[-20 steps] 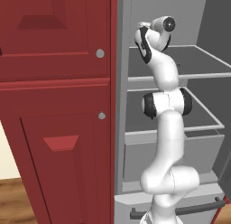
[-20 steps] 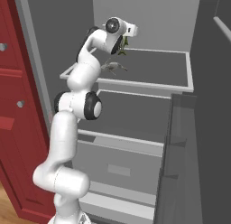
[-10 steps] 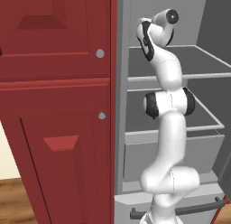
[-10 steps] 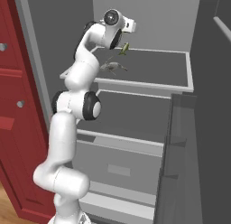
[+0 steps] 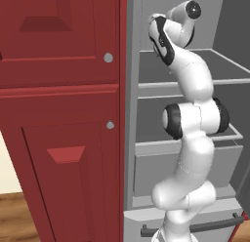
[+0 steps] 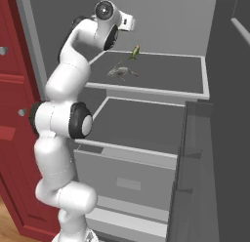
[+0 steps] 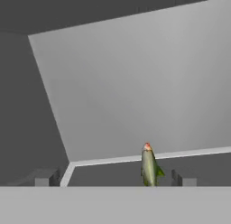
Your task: Place the fish on the counter behind the older fish on the same shelf of the fridge to maintain FIFO order. Close the fridge door when finished.
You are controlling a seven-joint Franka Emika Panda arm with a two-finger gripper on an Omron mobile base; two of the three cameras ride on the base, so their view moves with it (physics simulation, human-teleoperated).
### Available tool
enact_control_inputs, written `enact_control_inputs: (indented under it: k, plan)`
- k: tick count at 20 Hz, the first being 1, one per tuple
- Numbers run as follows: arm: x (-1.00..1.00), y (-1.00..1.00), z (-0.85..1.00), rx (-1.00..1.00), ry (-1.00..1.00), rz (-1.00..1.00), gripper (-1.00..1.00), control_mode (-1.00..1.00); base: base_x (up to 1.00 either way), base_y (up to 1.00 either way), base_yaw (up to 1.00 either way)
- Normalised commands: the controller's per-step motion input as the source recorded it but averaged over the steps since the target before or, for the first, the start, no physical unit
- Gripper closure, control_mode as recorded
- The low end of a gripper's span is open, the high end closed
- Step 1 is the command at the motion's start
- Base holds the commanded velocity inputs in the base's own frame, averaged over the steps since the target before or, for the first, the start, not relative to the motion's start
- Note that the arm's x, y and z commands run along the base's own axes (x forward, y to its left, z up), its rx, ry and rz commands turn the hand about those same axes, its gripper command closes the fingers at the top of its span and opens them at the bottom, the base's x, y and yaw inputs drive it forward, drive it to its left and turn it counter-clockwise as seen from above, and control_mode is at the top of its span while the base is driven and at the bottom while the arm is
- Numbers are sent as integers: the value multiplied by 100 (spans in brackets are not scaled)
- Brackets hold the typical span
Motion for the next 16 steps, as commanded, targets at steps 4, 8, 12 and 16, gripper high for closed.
enact_control_inputs:
  k: [4,8,12,16]
  plan:
    - [-100,11,0,1,-8,0,-100,-100,0,0,0]
    - [-100,0,-1,12,-3,-7,-100,-100,0,0,0]
    - [-100,0,31,16,1,-11,-100,-100,0,0,0]
    - [-100,0,15,15,8,-10,-100,-100,0,0,0]
